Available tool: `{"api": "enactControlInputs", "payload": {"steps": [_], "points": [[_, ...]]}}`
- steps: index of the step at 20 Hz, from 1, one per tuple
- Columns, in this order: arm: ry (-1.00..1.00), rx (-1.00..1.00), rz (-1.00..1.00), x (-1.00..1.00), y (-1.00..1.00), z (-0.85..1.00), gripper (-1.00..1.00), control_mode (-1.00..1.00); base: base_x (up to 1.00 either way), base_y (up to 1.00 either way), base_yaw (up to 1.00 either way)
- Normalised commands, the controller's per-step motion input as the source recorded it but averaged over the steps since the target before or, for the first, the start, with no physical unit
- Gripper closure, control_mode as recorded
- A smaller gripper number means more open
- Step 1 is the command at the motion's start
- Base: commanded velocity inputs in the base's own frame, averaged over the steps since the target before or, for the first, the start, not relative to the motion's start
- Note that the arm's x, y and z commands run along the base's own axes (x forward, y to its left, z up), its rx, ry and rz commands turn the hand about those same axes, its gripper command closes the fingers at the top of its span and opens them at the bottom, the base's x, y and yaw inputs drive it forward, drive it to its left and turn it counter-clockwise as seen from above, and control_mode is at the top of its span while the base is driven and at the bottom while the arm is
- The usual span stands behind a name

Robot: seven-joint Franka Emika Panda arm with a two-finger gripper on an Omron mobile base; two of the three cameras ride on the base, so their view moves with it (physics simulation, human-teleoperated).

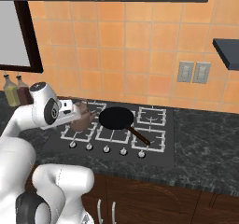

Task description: Pick the kettle from the counter and place it on a stove burner. Then turn the burner on.

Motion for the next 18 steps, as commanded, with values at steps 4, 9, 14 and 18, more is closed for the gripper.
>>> {"api": "enactControlInputs", "payload": {"steps": [4,9,14,18], "points": [[-0.04,0.15,-0.35,-0.14,0.0,-0.24,-1.0,-1.0,0.0,0.0,0.0],[-0.03,0.18,-0.39,-0.11,0.01,-0.2,-1.0,-1.0,0.0,0.0,0.0],[-0.01,0.14,-0.33,-0.01,0.14,-0.26,-1.0,-1.0,0.0,0.0,0.0],[0.0,0.08,-0.09,0.04,0.09,-0.08,-1.0,-1.0,0.0,0.0,0.0]]}}
